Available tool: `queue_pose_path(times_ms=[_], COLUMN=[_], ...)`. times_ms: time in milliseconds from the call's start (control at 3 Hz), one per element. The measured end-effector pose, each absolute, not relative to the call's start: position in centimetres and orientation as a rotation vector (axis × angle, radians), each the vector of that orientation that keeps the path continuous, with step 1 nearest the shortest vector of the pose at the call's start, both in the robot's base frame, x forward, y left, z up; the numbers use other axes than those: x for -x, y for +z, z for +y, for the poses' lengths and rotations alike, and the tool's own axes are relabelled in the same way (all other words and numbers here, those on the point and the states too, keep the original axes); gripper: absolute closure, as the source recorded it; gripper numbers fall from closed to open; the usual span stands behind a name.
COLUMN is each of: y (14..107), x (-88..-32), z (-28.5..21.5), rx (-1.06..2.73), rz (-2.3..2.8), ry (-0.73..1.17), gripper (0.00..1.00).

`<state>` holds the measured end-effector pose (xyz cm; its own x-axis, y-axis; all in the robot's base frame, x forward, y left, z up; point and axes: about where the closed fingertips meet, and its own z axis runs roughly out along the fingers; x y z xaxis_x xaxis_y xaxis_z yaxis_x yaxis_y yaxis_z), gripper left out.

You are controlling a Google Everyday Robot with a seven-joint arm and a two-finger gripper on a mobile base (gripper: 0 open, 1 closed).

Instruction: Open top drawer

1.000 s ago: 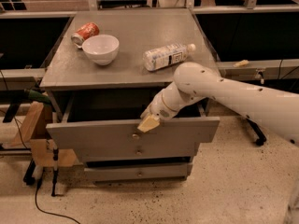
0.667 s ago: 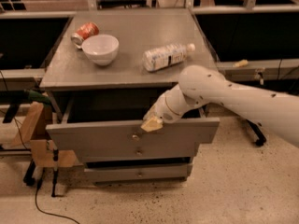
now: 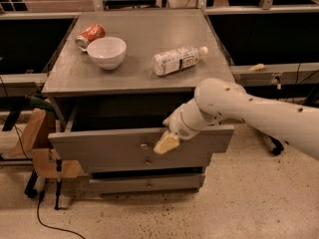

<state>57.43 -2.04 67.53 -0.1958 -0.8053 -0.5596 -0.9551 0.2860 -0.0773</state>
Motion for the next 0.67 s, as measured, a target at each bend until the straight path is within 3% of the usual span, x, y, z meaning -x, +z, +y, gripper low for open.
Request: queue_pose_path(times_ms=[333,667], y=[66.1,65.5], x=[-54.6,-52.7], z=[-3.5,-4.2], rx=[1.577,1.596], rz=[2.093,2.111], ry=[0.355,0.320], gripper=[0.00,0.00])
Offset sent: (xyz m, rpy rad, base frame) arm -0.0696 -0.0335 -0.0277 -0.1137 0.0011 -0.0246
